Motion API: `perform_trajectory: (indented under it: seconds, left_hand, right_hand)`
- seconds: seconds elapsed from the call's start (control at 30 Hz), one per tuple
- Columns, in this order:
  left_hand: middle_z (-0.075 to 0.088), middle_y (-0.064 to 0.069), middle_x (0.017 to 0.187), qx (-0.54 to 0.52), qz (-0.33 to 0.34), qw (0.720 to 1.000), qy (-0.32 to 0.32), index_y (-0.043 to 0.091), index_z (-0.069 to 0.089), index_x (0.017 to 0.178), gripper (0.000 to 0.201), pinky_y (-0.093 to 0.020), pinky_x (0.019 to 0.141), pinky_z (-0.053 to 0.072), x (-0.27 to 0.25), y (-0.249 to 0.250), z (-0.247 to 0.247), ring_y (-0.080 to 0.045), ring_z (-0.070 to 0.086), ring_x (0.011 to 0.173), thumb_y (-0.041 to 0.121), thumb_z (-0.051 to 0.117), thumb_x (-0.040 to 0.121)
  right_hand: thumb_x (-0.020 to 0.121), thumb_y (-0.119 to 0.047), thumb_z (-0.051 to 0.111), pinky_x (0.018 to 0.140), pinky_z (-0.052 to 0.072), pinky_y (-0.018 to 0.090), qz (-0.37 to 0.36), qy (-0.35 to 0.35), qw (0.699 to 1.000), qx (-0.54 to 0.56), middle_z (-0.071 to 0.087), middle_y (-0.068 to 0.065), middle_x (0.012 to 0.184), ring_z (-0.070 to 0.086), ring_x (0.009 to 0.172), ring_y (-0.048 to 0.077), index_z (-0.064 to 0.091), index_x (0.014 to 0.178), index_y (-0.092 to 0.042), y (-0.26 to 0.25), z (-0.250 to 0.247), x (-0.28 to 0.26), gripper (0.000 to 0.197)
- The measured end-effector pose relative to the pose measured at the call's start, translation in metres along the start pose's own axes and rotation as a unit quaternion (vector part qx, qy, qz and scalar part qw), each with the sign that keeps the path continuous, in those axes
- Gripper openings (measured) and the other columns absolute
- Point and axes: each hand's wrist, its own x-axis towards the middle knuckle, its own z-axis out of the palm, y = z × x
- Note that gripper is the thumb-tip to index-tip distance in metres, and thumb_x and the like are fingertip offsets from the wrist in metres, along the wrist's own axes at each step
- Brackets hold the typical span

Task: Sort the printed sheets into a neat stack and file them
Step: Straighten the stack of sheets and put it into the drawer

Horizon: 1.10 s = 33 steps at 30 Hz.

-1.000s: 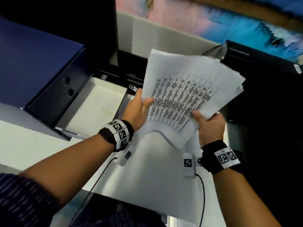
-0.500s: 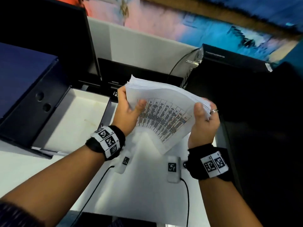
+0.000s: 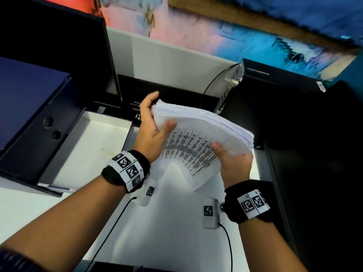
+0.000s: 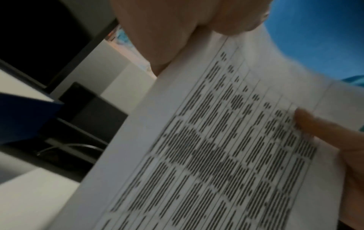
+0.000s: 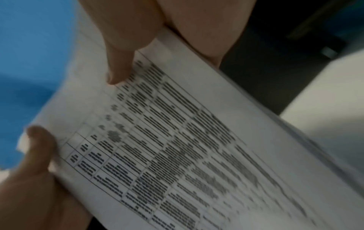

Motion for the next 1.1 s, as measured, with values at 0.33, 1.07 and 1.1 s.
perform_trajectory:
  seconds: [0.33, 1.07, 1.1]
  left_hand:
    - [0.061, 0.015, 0.124, 0.049, -0.134, 0.982, -0.122, 0.021, 0.039, 0.138, 0.053, -0.018, 0.094, 0.048, -0.019, -0.031, -0.01, 0.007, 0.058, 0.114, 0.042, 0.057, 0.092]
    - [0.059, 0.008, 0.134, -0.174, -0.191, 0.932, 0.254, 0.02, 0.043, 0.142, 0.05, -0.043, 0.114, 0.032, 0.011, 0.006, -0.021, -0.012, 0.053, 0.126, 0.017, 0.06, 0.095]
    - [0.059, 0.006, 0.136, -0.18, -0.201, 0.933, 0.238, 0.025, 0.045, 0.14, 0.05, -0.053, 0.112, 0.033, 0.007, 0.004, -0.024, -0.018, 0.054, 0.128, 0.022, 0.061, 0.092]
  right_hand:
    - [0.069, -0.02, 0.085, 0.087, 0.048, 0.013, 0.122, 0.025, 0.989, -0.073, 0.059, -0.008, 0.092, 0.057, 0.092, 0.008, 0.049, 0.109, -0.006, 0.04, -0.006, -0.007, 0.055]
    - [0.087, -0.012, 0.068, 0.096, 0.049, 0.057, 0.19, -0.014, 0.933, 0.304, 0.064, 0.012, 0.13, 0.062, 0.118, 0.032, 0.054, 0.136, -0.016, 0.039, 0.034, -0.021, 0.051]
    - [0.09, -0.008, 0.066, 0.094, 0.051, 0.055, 0.174, -0.004, 0.939, 0.295, 0.066, 0.011, 0.127, 0.064, 0.116, 0.032, 0.056, 0.134, -0.016, 0.037, 0.034, -0.02, 0.046]
